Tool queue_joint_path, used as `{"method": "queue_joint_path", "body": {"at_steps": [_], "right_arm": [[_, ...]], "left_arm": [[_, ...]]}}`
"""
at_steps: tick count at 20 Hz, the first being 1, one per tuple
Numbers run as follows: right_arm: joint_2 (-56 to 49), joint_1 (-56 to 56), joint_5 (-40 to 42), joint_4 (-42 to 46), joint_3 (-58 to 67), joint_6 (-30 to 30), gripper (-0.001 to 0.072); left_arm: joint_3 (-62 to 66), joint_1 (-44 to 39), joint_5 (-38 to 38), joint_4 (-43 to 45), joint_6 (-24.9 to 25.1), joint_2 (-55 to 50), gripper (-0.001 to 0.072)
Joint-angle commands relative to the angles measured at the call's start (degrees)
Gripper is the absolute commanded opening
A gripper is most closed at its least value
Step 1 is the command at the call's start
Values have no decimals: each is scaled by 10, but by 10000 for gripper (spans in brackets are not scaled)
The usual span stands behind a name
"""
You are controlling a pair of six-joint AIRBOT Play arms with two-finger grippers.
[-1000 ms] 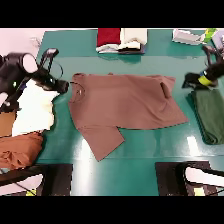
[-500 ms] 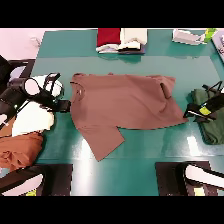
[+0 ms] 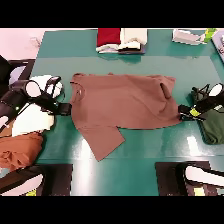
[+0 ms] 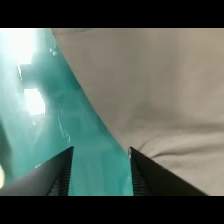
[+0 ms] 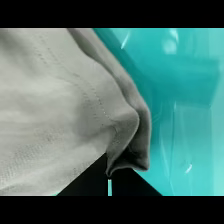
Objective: Fold the shirts.
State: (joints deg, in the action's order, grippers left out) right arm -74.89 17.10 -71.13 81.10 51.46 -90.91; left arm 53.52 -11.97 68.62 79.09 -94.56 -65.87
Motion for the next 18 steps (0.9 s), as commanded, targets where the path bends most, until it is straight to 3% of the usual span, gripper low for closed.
{"method": "queue_joint_path", "body": {"at_steps": [1, 6, 13, 15, 16, 18], "right_arm": [[17, -2, 7, 1, -1, -1, 15], [16, -2, 4, -1, -1, 0, 15], [16, -3, 0, -1, -1, 2, 15], [17, -3, 0, 0, -1, 2, 15], [17, -3, 0, -1, -1, 7, 15], [17, -3, -15, -1, 5, 16, 15]], "left_arm": [[-34, -47, -3, -3, -16, 1, 444], [-111, -110, -82, -11, -79, 0, 446], [-132, -110, -167, -76, -85, -8, 434], [-132, -110, -172, -75, -85, -8, 231], [-132, -110, -169, -73, -84, -8, 36], [-125, -110, -165, -69, -85, -2, 26]]}}
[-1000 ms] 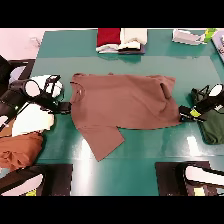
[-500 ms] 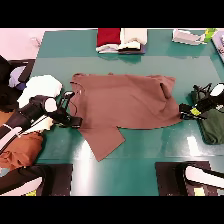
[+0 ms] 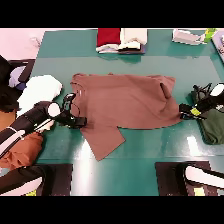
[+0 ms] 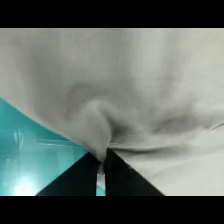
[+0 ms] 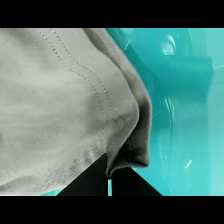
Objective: Fold the shirts.
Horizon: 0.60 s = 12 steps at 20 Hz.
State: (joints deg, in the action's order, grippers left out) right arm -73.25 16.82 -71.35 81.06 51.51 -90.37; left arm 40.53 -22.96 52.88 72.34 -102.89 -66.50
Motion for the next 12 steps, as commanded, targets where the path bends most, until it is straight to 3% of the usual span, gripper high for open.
{"method": "queue_joint_path", "body": {"at_steps": [1, 4, 8, 12], "right_arm": [[2, 0, -24, -4, 14, 16, 15], [47, 0, -44, -6, 74, 19, 15], [156, 0, -48, -16, 221, 19, 15], [247, 0, -27, -19, 386, 19, 15]], "left_arm": [[16, 0, -3, 9, -2, 16, 25], [106, 2, 29, 92, -13, 90, 25], [323, 2, 68, 223, -16, 192, 25], [549, 2, 67, 263, -9, 234, 25]]}}
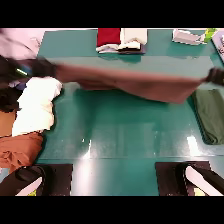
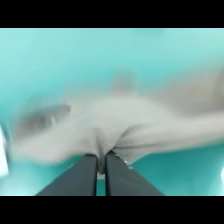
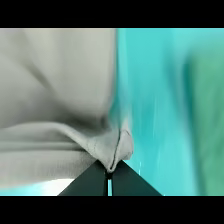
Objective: Fold the shirts.
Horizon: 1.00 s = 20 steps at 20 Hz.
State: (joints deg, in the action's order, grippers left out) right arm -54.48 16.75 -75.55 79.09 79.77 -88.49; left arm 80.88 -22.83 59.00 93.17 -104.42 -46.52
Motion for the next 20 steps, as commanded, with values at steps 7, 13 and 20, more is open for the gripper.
{"method": "queue_joint_path", "body": {"at_steps": [7, 13, 20], "right_arm": [[109, 1, 9, 6, 299, 0, 12], [1, 0, -102, -2, 428, -15, 12], [-123, -33, -92, -24, 168, -9, 12]], "left_arm": [[359, 1, 5, 54, 30, 36, 23], [356, 1, 121, 71, 66, -30, 23], [188, 1, 166, 84, 88, -260, 25]]}}
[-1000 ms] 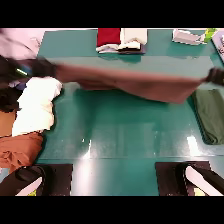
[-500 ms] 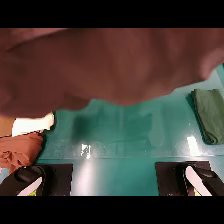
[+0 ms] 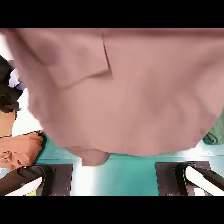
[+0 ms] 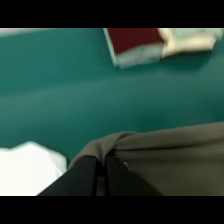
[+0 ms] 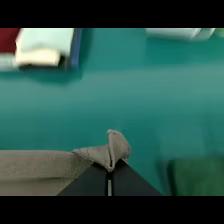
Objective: Fold the shirts.
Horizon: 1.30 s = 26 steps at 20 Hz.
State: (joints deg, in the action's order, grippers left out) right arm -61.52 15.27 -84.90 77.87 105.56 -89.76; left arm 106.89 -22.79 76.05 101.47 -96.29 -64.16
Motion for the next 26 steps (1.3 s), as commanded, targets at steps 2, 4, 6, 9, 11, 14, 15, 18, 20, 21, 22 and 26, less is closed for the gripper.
{"method": "queue_joint_path", "body": {"at_steps": [2, 4, 6, 9, 11, 14, 15, 18, 20, 21, 22, 26], "right_arm": [[-110, -39, 38, -12, -159, 8, 12], [-169, -50, 74, -12, -187, 8, 12], [-229, -57, 108, -12, -181, 8, 12], [-297, -62, 111, -14, -123, 7, 12], [-320, -62, 92, -13, -77, 7, 12], [-316, -61, 63, -4, -56, 9, 12], [-309, -62, 55, 15, -65, 9, 12], [-269, -71, 53, 63, -149, 9, 12], [-239, -71, 76, 68, -227, 8, 13], [-227, -71, 90, 68, -264, 8, 12], [-216, -71, 106, 68, -302, 8, 13], [-206, -71, 153, 36, -392, 5, 15]], "left_arm": [[-123, 15, -59, -11, 1, -150, 24], [-133, 40, -101, -24, 2, -220, 25], [-133, 66, -140, -43, 4, -268, 25], [-132, 104, -200, -88, 8, -294, 24], [-120, 128, -193, -122, 12, -293, 24], [-100, 144, -93, -176, 80, -288, 25], [-101, 144, -56, -184, 89, -288, 25], [-140, 144, -3, -199, 98, -289, 25], [-185, 144, -6, -205, 97, -289, 25], [-207, 144, -13, -213, 97, -289, 25], [-230, 144, -28, -226, 97, -289, 25], [-280, 144, -81, -259, 97, -289, 25]]}}
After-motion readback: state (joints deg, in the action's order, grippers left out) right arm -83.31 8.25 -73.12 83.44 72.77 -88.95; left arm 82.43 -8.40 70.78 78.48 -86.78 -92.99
